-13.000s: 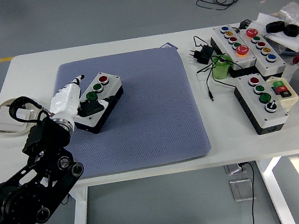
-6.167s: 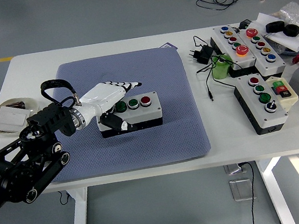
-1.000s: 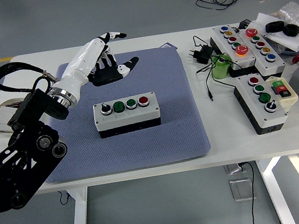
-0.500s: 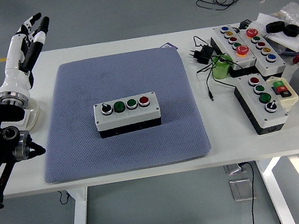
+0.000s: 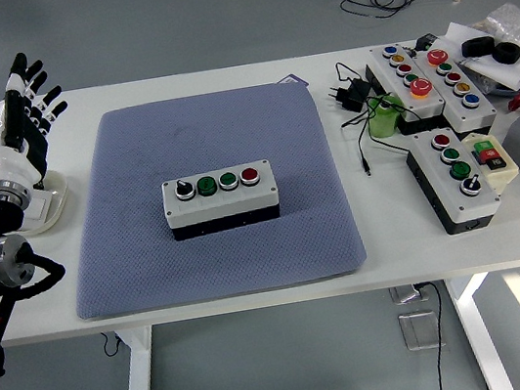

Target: Pick up the button,place it on the desk,press the button,press the button

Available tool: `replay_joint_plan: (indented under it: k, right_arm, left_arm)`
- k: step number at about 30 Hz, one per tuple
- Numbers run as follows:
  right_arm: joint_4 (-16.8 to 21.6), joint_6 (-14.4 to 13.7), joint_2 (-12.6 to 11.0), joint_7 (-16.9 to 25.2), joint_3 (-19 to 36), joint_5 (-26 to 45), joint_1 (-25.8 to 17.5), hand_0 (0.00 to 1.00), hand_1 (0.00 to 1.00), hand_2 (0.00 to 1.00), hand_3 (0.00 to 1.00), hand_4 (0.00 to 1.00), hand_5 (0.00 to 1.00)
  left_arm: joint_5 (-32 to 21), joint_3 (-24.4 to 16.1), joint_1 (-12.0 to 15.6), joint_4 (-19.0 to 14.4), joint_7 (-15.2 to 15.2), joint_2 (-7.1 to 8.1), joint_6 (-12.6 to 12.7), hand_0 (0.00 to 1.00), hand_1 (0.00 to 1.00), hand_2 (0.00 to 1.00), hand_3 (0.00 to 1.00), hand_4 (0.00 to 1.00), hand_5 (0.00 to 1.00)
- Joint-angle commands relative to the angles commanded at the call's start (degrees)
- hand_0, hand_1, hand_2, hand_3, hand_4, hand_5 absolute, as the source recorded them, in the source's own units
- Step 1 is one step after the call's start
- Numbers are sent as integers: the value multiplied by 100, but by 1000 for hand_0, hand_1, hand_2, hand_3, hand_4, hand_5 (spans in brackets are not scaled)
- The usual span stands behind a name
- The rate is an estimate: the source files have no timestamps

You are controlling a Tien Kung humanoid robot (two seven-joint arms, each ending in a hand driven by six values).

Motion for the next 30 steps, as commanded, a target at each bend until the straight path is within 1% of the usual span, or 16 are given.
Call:
replay_joint_plan:
  k: [1,3,6,13,17,24,30]
  right_arm:
    - [0,-1,-1,1,6,1,5,787,797,817,751,412,479]
    - [0,1,-3,1,20,-13,10,787,797,817,751,412,479]
    - [0,3,-8,3,29,-10,10,787,797,817,751,412,479]
    - [0,15,-14,-4,58,-48,4,787,797,817,751,412,479]
    - [0,11,-8,-2,56,-41,-6,787,797,817,751,412,479]
    - [0,2,-4,19,41,-6,12,787,797,817,751,412,479]
    - [0,-2,-2,17,40,-13,-4,787,797,817,751,412,479]
  left_arm:
    - [-83,-25,0,34,-1,4,-155,820,857,918,878,725,998]
    - [-156,-47,2,65,-7,15,-351,820,857,918,878,725,998]
    - [-169,-72,14,94,6,34,-529,816,850,911,868,718,998]
    - [-208,-70,21,161,69,28,-701,810,847,909,862,708,998]
    - [-189,-25,18,189,96,21,-735,810,847,909,862,708,998]
    - [-137,10,23,221,176,33,-922,808,845,903,867,705,998]
    - [-108,27,32,233,186,32,-972,807,845,899,862,701,998]
